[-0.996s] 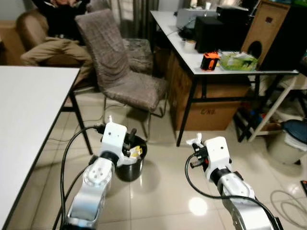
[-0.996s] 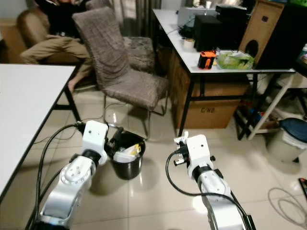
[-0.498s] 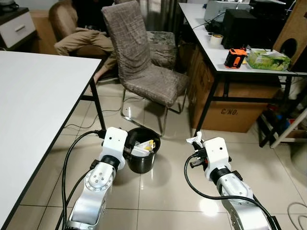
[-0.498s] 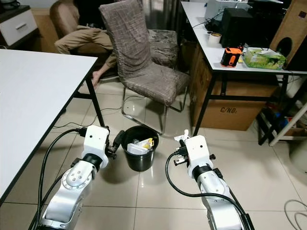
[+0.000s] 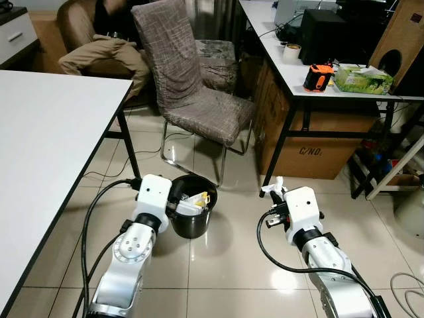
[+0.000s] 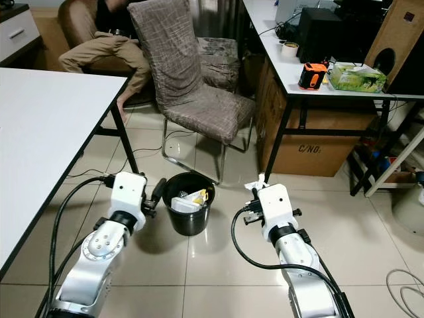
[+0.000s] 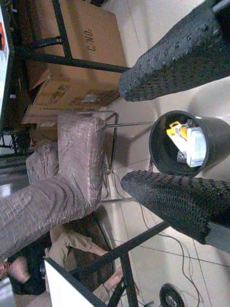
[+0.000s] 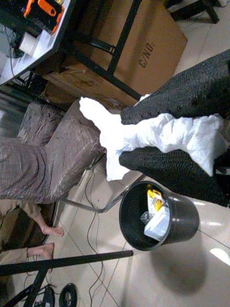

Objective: Picking trash to rubbish bin

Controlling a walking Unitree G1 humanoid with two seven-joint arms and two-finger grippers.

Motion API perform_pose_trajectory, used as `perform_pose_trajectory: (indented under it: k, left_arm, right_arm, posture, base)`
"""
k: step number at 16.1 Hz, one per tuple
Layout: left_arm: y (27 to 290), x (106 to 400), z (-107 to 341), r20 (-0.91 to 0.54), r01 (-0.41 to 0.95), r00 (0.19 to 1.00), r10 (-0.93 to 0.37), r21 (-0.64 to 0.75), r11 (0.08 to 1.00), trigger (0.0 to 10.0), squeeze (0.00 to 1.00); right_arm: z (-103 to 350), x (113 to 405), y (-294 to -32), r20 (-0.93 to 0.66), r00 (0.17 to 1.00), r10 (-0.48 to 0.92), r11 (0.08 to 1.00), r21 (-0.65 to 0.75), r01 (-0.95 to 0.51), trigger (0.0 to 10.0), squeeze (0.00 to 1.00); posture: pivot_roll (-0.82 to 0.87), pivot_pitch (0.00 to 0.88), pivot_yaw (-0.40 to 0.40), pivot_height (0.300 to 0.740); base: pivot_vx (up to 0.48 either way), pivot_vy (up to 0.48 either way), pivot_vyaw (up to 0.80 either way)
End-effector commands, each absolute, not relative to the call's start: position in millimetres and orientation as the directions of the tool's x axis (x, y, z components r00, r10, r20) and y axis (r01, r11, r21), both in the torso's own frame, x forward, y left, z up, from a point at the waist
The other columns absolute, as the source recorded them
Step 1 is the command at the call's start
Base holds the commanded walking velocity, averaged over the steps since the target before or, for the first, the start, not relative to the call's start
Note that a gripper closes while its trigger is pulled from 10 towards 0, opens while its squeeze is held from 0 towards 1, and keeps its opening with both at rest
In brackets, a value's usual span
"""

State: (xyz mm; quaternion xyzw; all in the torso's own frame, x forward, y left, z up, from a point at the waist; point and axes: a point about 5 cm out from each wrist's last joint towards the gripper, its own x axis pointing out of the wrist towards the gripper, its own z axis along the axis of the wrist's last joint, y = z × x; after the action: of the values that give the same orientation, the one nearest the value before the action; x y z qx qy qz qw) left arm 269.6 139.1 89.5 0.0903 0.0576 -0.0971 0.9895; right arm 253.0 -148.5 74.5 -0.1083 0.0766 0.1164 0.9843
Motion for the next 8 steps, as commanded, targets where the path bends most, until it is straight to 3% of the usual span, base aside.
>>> perform_pose_trajectory:
  k: [1, 8]
  left_arm:
    - [139.0, 269.6, 87.9, -0.132, 0.204, 0.974, -0.184, 0.158, 0.966, 10.0, 0.0]
    - [138.8, 270.3, 88.2, -0.125, 0.204, 0.975, -0.186, 0.149, 0.968, 10.0, 0.0]
  right_arm:
    - [78.1, 257.0, -152.7, -0.157, 0.966, 0.206, 0.954, -0.189, -0.234, 10.0, 0.0]
    - [76.0, 257.1, -148.9, -0.158, 0.961, 0.228, 0.948, -0.188, -0.256, 10.0, 0.0]
  posture:
    - [-0.18, 0.0, -0.045, 0.74]
    - [-0.18, 0.0, -0.049, 0.74]
  base:
    - [0.296, 0.0, 0.0]
    - [0.304, 0.0, 0.0]
